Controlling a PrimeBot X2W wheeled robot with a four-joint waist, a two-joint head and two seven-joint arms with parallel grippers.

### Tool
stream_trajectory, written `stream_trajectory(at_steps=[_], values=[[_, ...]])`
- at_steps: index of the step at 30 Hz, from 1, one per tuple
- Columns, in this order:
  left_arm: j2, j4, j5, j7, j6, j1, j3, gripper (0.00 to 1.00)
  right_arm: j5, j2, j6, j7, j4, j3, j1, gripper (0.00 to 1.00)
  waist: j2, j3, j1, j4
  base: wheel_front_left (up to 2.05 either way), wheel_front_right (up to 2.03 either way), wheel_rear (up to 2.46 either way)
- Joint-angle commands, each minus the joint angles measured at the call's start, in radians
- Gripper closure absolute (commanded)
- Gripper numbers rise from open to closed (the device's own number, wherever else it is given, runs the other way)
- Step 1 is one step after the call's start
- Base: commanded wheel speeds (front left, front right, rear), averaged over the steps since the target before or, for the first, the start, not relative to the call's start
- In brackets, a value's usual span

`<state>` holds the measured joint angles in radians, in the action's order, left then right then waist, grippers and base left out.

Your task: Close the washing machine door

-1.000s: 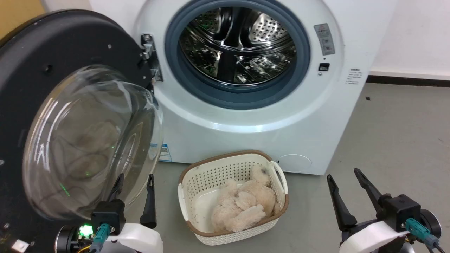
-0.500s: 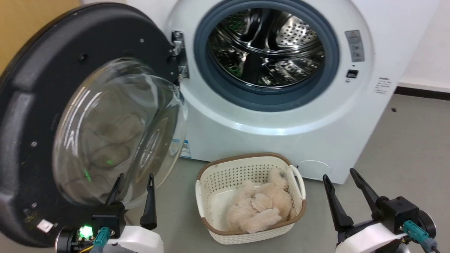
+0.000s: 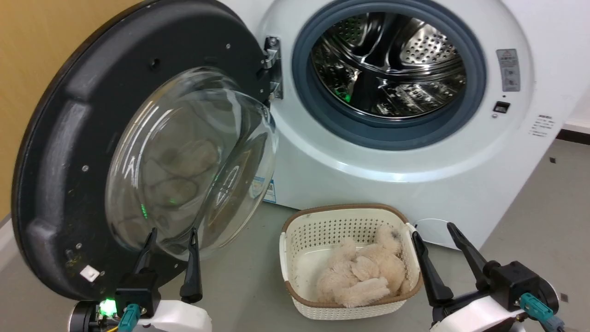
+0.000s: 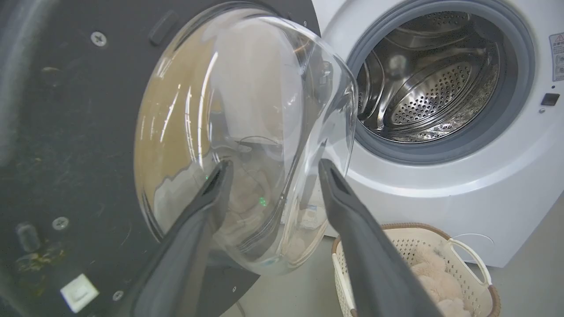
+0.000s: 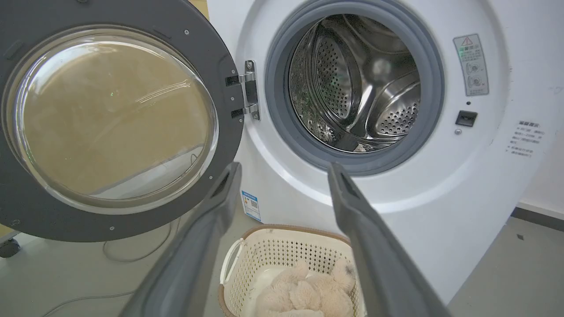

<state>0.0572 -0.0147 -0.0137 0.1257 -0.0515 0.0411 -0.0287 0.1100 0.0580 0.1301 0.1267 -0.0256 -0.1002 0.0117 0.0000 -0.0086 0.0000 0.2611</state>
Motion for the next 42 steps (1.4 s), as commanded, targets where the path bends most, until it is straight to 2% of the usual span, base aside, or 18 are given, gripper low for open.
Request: stream_trajectory(at_steps=[1,14,42], values=[[0.005,-0.007,-0.012,0.011,-0.008,0.011,0.002,0.0,0.015,0.007,0.0,0.01,-0.005,-0.008,-0.003,0.0,0.0,0.003,0.0,0.009,0.0,0.0,0.0],[0.002,-0.045,-0.022,0.038,-0.042,0.039,0.015,0.0,0.053,0.029,0.0,0.037,-0.04,-0.068,-0.048,0.0,0.0,0.018,0.0,0.073,0.0,0.0,0.0],[-0.003,-0.09,-0.037,0.099,-0.082,0.071,0.03,0.0,0.126,0.05,0.001,0.098,-0.085,-0.155,-0.095,0.0,0.0,0.034,0.0,0.203,0.0,0.0,0.0]])
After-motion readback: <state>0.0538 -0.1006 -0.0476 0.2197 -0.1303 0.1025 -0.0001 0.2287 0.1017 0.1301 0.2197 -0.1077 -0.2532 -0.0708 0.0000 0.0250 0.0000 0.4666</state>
